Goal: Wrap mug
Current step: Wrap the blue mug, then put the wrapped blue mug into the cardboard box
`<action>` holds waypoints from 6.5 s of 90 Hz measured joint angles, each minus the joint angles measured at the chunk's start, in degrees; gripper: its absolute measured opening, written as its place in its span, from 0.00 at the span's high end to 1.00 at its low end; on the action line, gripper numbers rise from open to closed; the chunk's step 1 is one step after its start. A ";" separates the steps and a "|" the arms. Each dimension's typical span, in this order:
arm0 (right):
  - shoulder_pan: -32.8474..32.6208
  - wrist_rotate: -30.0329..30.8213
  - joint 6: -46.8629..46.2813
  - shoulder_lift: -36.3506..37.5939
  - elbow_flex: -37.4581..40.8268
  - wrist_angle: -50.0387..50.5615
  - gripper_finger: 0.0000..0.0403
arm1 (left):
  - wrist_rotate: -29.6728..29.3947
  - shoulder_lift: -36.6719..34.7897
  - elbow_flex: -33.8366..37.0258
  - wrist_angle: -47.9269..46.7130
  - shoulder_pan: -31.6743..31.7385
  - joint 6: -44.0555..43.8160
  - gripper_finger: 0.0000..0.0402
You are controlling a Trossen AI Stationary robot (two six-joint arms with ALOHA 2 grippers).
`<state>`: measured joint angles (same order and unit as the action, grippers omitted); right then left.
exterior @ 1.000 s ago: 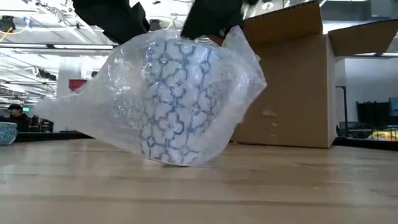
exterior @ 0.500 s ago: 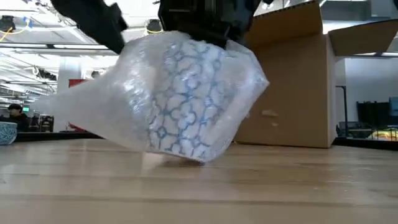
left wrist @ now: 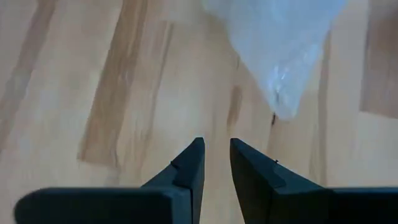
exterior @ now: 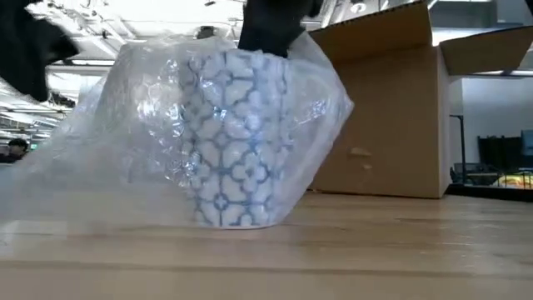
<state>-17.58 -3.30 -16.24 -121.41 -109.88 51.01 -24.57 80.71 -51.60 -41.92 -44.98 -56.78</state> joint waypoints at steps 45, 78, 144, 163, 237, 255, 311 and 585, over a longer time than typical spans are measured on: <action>0.23 -2.34 -0.16 -5.95 -2.27 -3.48 1.00 | -3.97 0.04 22.95 46.60 -2.88 -2.13 0.86; 2.37 -3.56 -0.06 -11.65 -2.71 -3.78 1.00 | -4.22 0.04 24.47 54.97 2.85 6.31 0.86; -3.09 3.71 -0.34 -10.12 -23.10 21.67 1.00 | -4.16 0.04 24.33 58.20 3.90 9.00 0.86; -1.66 3.75 -4.47 -11.30 -15.98 16.19 1.00 | -4.23 0.04 24.33 60.12 3.90 9.01 0.86; -1.45 4.13 5.06 -11.18 -25.08 14.51 1.00 | -4.78 -11.07 24.33 68.32 2.17 17.25 0.86; -0.40 2.26 7.31 -10.30 -24.50 17.74 0.97 | -8.55 -14.08 24.33 60.36 0.02 15.46 0.86; 3.49 1.91 14.30 -11.19 -23.76 16.49 0.84 | -11.77 -13.09 24.33 51.71 -0.97 8.69 0.86; 65.85 29.55 18.70 15.65 10.64 17.29 0.90 | -15.16 -13.07 24.47 51.92 -0.91 9.05 0.86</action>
<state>48.28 26.25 2.46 -105.75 -99.24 68.29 -39.72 67.64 -27.14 9.99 -45.89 -47.73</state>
